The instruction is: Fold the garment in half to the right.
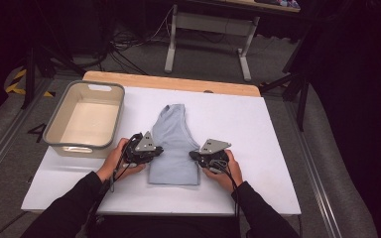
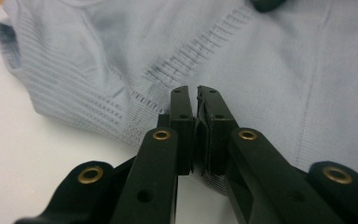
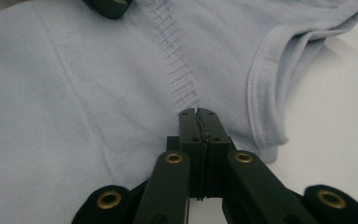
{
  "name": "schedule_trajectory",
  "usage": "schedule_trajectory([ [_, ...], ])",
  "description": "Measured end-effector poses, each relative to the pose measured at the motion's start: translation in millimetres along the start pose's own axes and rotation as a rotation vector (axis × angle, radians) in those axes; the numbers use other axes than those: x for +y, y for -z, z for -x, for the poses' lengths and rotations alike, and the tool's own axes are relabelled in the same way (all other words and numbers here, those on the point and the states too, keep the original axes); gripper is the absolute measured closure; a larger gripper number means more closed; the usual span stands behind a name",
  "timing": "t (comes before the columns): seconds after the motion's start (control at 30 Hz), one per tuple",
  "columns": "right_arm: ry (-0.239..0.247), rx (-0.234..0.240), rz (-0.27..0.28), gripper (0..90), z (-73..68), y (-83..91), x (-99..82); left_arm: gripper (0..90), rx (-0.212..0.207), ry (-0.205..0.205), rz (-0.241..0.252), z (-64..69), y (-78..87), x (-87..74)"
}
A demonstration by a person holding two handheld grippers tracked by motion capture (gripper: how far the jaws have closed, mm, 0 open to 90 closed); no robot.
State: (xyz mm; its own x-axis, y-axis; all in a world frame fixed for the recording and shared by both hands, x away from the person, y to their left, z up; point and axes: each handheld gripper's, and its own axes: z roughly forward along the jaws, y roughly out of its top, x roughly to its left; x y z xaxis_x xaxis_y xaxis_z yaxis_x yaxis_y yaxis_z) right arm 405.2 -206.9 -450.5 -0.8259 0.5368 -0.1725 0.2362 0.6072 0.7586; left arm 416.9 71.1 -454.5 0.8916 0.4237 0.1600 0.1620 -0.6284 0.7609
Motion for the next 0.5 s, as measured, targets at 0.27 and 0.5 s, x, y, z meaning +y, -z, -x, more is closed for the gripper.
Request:
schedule_trajectory([
  [0.27,0.001,-0.03,-0.013,90.0,1.6,5.2,-5.7,85.2,0.016,-0.001,0.036,5.1,2.4,-0.7],
  [0.5,0.0,-0.041,0.058,90.0,-1.9,19.7,-0.7,88.3,0.005,-0.038,0.088,13.4,21.5,7.7],
])
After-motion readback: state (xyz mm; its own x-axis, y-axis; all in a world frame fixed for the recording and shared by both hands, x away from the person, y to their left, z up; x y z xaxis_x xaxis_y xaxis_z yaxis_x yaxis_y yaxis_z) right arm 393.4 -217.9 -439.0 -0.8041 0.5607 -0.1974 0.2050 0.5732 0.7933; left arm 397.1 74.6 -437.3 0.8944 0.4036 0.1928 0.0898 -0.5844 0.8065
